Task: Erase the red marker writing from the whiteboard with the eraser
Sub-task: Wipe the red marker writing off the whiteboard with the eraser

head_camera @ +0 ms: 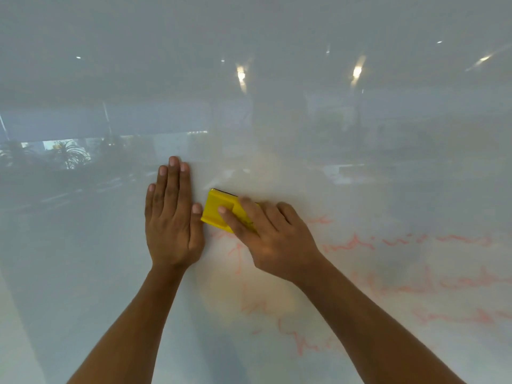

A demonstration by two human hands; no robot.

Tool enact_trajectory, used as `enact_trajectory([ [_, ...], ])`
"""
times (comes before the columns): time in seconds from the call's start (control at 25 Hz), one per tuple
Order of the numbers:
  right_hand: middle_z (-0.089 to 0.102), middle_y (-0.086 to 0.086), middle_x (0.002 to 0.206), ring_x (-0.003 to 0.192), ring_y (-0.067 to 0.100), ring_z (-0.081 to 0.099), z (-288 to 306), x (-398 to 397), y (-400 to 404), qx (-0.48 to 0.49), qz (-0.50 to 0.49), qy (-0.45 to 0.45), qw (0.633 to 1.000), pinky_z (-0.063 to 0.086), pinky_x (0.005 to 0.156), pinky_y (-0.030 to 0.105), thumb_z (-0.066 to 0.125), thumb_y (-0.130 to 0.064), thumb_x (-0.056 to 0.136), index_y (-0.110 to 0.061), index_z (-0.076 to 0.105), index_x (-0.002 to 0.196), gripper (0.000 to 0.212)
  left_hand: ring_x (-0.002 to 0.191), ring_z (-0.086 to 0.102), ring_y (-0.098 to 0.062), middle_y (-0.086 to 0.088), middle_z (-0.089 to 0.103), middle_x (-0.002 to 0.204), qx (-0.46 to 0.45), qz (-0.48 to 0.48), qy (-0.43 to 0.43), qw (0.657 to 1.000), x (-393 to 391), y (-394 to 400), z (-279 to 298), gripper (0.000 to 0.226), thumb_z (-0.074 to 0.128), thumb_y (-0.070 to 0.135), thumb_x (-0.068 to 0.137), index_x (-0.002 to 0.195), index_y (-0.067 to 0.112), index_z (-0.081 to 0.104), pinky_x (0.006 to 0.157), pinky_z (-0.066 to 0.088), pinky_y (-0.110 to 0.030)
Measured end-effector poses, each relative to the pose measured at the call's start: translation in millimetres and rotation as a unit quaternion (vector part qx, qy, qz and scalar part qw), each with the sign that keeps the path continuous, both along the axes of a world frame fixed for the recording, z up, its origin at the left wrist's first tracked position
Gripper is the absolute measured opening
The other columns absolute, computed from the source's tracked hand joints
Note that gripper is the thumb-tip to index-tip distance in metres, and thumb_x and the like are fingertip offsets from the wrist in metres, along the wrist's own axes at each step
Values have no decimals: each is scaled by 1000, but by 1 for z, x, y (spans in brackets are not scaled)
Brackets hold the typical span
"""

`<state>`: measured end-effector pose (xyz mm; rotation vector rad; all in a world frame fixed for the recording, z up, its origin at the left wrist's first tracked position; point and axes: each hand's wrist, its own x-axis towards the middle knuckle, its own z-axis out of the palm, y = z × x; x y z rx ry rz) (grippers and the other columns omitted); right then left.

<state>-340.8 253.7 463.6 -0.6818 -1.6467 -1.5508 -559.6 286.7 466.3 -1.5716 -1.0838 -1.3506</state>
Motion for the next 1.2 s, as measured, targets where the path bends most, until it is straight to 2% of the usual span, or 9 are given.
enact_trajectory([
  [0.16,66,17,134,91,34,55,11,12,3,-22,44,181,982,41,79,43,60,-16,94,-19,61,145,51,165,13,-26,-10,16,177,-4,-7,4,1000,-2,0,-4,66,24,29,106,167,3,23,135,8,-42],
  [0.32,66,12,138,91,33,61,-5,30,-2,-27,36,-84,995,46,82,43,57,-19,96,-21,61,146,50,165,15,-26,-9,18,177,-12,-30,-8,999,-3,-1,-5,67,15,33,108,167,5,25,134,9,-42],
  [0.36,67,11,137,89,32,61,-1,37,-3,-17,30,-99,995,46,80,42,60,-20,95,-21,62,145,50,165,15,-26,-9,19,177,-14,-31,-9,999,-3,-2,-5,68,13,37,109,167,4,26,134,9,-42],
  [0.52,72,18,114,71,32,55,9,13,-3,16,22,164,986,34,65,39,67,-22,91,-16,71,133,43,165,15,-31,-13,17,177,-22,-25,27,999,-9,-1,-12,85,10,59,106,166,0,24,134,12,-46],
  [0.6,71,19,102,68,32,52,3,-10,-3,13,34,225,974,33,62,38,69,-24,89,-13,74,128,41,164,16,-32,-14,17,176,-23,-22,39,999,-12,-1,-15,90,11,64,104,166,-1,23,133,13,-48],
  [0.68,71,19,98,66,31,54,-12,-24,-5,-3,59,198,978,38,62,37,75,-26,87,-12,75,127,43,164,17,-32,-15,19,176,-20,-34,36,999,-12,-2,-16,91,9,64,104,165,-2,26,133,13,-46],
  [0.8,74,18,101,66,30,57,-37,-26,-7,-19,42,49,998,41,62,35,81,-29,82,-15,73,130,50,163,21,-32,-17,25,174,-18,-47,22,999,-13,-3,-20,90,4,61,106,163,-4,31,134,13,-43],
  [1.0,73,21,104,67,31,53,-48,-43,-1,-31,38,187,981,39,61,38,76,-30,87,-13,73,130,46,163,23,-31,-15,26,173,-11,-41,19,999,-15,-2,-25,86,3,56,108,162,-2,33,133,15,-42],
  [1.2,75,18,104,66,30,55,-50,-40,-5,-9,27,53,998,38,62,37,81,-31,83,-16,72,133,53,163,23,-29,-11,23,175,4,-44,23,999,-16,0,-26,84,3,56,108,164,0,33,134,15,-43],
])
